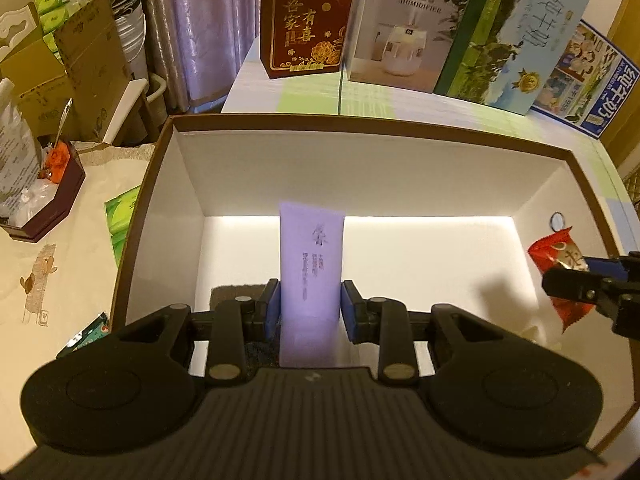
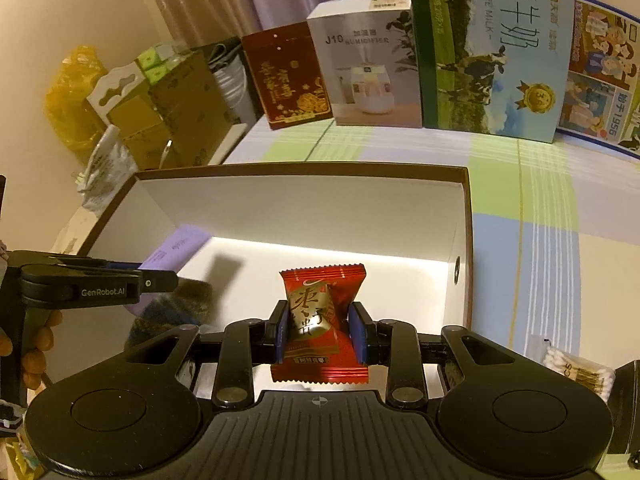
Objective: Organize objects
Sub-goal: 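Open both grippers to drop the tube and sachet into the box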
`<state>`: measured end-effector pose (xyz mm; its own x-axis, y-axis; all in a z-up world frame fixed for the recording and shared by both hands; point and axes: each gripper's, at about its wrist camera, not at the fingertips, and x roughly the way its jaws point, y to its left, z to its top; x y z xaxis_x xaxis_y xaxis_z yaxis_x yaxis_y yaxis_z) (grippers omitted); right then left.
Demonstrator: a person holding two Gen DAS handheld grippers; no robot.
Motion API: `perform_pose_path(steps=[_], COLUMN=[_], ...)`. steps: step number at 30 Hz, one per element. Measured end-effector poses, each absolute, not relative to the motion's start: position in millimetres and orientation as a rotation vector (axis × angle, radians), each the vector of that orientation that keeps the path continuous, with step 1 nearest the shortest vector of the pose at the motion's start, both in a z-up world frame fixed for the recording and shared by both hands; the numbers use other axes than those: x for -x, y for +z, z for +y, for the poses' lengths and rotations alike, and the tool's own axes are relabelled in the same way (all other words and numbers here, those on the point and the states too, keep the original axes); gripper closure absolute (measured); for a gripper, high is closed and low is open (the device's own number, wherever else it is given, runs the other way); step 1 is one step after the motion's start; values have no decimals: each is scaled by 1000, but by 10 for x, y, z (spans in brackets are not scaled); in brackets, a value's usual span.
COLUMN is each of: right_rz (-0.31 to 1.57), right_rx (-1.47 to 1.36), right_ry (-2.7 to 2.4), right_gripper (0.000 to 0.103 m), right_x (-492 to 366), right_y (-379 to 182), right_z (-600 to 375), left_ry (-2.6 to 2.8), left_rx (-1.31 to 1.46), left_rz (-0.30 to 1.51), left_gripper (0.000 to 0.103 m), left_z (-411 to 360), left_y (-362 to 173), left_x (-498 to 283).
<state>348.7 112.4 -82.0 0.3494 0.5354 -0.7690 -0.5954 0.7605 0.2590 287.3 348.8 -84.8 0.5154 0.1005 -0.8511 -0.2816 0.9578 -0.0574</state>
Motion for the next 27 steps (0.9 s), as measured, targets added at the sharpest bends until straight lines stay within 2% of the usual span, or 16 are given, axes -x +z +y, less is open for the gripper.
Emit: perform_pose_path(steps=[7,11,13,15,16,17,21,27], right_rz=[975,966,958,934,925,914,894,868], right_rx=[77,87,89,84,79,77,96,119], right_ry=[731,732,736,734,737,740,748,766], right_gripper=[74,74,72,62,51,46,43,25], right_x=[-3564,-3564,-3559,-3544,-3537,-3527,-3462,-3277], right_y=[-870,-893,-898,-890,-883,-873,-814,-721], right_z=[1188,1224,1239,1238,1233,1227,1200,1108], left_ry=[217,216,218,228,227,224,223,232], left_rx=[194,190,182,186,192,197,196,187], left_rz=[994,983,980,981,981,981,984,980], left_gripper=[76,57,51,44,41,39,29,20], left_z=[3520,3529,3525,3531,3534,3535,3494,3390], left_y=[-870,-816,-800,-788,-785,-780,-738,-636], left_x=[-2936,-2918,-2896,-2867,-2857,-2839,-2751,-2586])
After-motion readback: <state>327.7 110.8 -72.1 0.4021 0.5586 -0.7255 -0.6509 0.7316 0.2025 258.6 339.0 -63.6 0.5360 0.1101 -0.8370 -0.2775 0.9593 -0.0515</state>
